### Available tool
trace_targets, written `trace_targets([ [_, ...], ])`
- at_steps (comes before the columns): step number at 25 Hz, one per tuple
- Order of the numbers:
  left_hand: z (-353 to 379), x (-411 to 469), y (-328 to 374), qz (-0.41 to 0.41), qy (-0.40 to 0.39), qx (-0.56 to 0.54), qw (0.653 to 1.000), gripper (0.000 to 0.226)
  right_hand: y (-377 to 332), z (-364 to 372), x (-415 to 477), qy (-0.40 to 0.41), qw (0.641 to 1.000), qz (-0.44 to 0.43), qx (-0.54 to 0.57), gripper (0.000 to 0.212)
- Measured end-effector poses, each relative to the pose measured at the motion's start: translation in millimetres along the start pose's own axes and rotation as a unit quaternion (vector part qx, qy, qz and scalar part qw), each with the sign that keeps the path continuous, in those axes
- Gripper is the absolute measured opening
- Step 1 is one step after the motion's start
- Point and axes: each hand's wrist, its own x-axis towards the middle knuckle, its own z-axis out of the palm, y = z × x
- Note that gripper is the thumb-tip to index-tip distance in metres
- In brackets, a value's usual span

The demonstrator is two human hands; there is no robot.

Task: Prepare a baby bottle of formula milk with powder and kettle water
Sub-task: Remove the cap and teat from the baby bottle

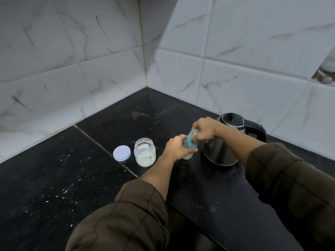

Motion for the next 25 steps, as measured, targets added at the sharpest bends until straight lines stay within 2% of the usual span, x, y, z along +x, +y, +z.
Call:
trace_targets([
  [3,-7.4,0.8,3.7,0.014,0.018,-0.031,0.999,0.056,-5.4,-6.9,0.1,0.022,1.0,0.005,0.008,0.027],
  [9,-24.6,-4.0,8.8,0.049,0.049,-0.005,0.998,0.041,-19.2,-11.9,4.9,0.062,0.998,-0.018,-0.024,0.039],
  [14,-37.4,-5.3,15.3,0.065,0.076,-0.009,0.995,0.036,-27.9,-30.4,3.0,0.055,0.996,-0.052,-0.036,0.034],
  [25,-34.6,0.9,25.0,0.061,0.053,-0.004,0.997,0.036,-16.0,-32.1,-10.6,0.034,0.991,-0.09,-0.089,0.042],
])
